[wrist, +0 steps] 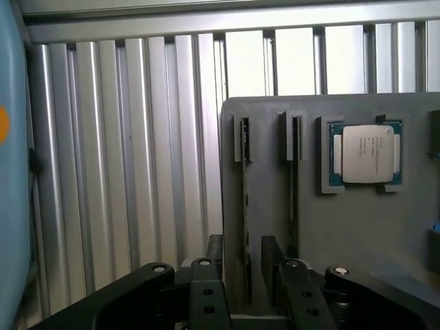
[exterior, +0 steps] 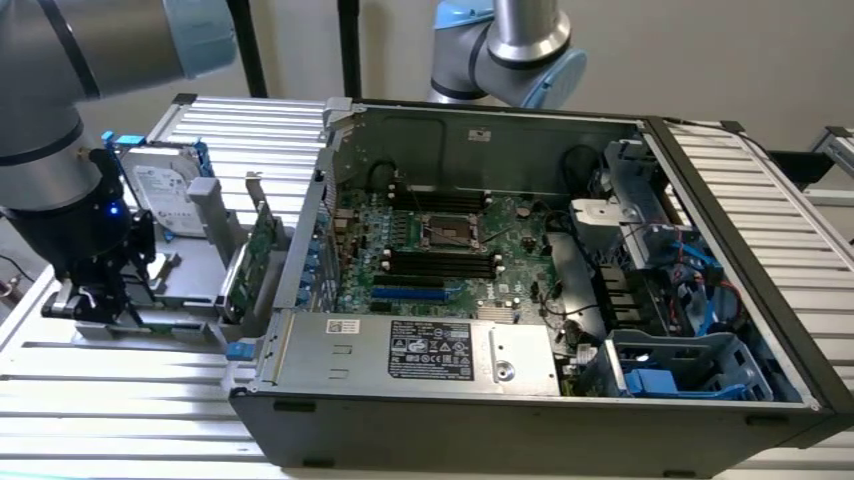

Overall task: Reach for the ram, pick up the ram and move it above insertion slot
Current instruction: 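Pick up the ram and move it above insertion slot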

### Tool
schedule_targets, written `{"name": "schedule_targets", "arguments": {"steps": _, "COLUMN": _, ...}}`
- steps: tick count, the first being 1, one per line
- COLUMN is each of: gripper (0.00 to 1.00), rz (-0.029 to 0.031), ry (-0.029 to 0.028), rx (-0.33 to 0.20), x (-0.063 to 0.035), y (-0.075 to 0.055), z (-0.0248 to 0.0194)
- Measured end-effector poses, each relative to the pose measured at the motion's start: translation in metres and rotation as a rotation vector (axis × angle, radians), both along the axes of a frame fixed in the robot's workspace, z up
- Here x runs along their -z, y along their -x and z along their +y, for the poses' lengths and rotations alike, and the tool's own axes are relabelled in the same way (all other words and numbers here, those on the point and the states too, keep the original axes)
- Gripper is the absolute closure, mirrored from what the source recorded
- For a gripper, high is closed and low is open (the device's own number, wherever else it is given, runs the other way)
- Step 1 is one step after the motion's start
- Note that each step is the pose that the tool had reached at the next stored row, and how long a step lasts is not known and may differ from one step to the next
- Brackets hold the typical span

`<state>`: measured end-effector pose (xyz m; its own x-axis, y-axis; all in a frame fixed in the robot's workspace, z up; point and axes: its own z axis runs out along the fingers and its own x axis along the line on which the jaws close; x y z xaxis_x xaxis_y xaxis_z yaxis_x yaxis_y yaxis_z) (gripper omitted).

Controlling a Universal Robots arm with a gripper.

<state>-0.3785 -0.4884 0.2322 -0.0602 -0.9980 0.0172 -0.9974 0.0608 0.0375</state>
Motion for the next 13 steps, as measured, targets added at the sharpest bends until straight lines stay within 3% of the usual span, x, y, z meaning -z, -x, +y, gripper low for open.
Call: {"name": "schedule_targets", "arguments": {"steps": 13, "gripper": 0.64, "rz": -0.0001, "ry": -0.0002, "rx": -0.011, "x": 0.0204, "y": 0.000, "z": 0.0001}}
